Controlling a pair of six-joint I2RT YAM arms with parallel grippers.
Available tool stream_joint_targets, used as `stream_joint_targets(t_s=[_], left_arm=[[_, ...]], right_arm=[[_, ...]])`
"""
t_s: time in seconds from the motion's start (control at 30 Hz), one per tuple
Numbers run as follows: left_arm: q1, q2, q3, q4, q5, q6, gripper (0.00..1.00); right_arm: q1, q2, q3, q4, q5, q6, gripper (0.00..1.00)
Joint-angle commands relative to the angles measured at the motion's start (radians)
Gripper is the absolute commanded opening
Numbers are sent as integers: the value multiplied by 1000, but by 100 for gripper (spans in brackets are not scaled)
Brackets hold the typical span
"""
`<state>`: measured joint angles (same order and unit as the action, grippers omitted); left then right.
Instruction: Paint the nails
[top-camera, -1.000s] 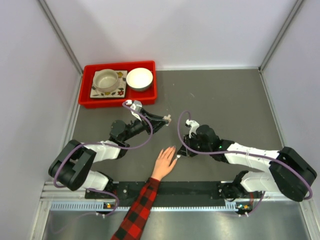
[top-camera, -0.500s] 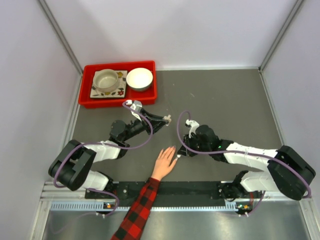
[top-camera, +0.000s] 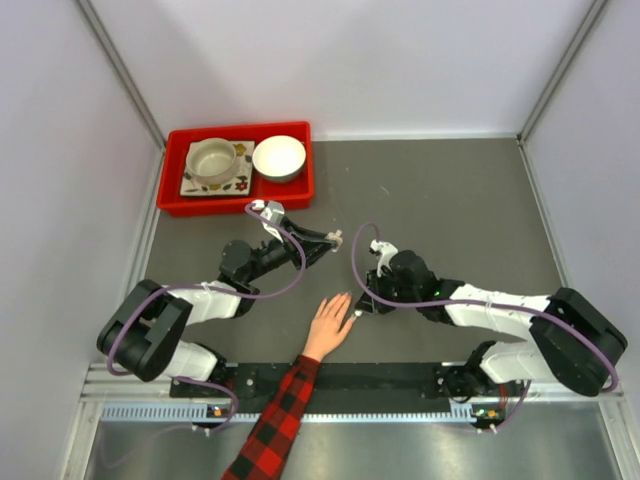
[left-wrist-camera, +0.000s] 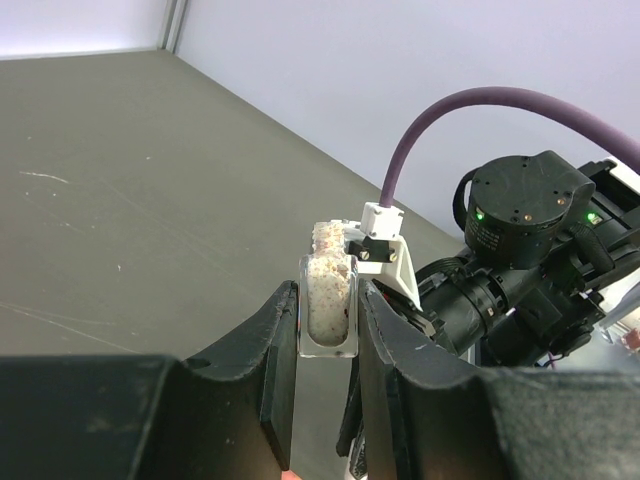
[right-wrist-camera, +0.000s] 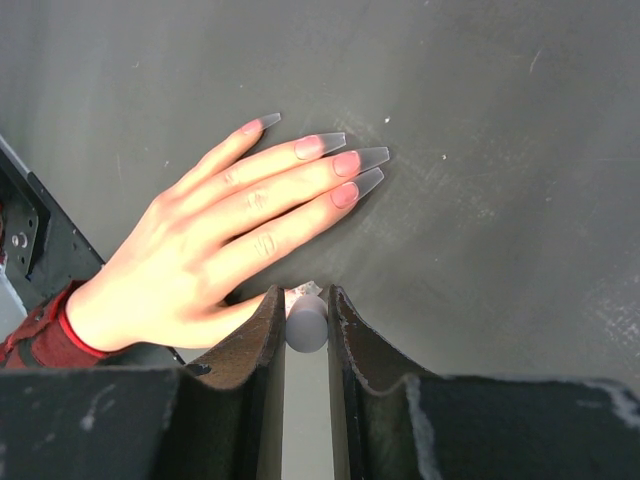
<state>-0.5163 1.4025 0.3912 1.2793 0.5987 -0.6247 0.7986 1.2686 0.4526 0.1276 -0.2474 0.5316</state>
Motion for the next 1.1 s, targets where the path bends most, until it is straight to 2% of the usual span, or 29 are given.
stream_joint_targets(t_s=[0.0, 1.07], left_arm=[[-4, -34, 35, 112, 13, 22, 0], [-2, -39, 31, 106, 16, 23, 0]], right_arm=[[17, -1, 40, 44, 8, -16, 0], [17, -44, 58, 0, 10, -24, 0]])
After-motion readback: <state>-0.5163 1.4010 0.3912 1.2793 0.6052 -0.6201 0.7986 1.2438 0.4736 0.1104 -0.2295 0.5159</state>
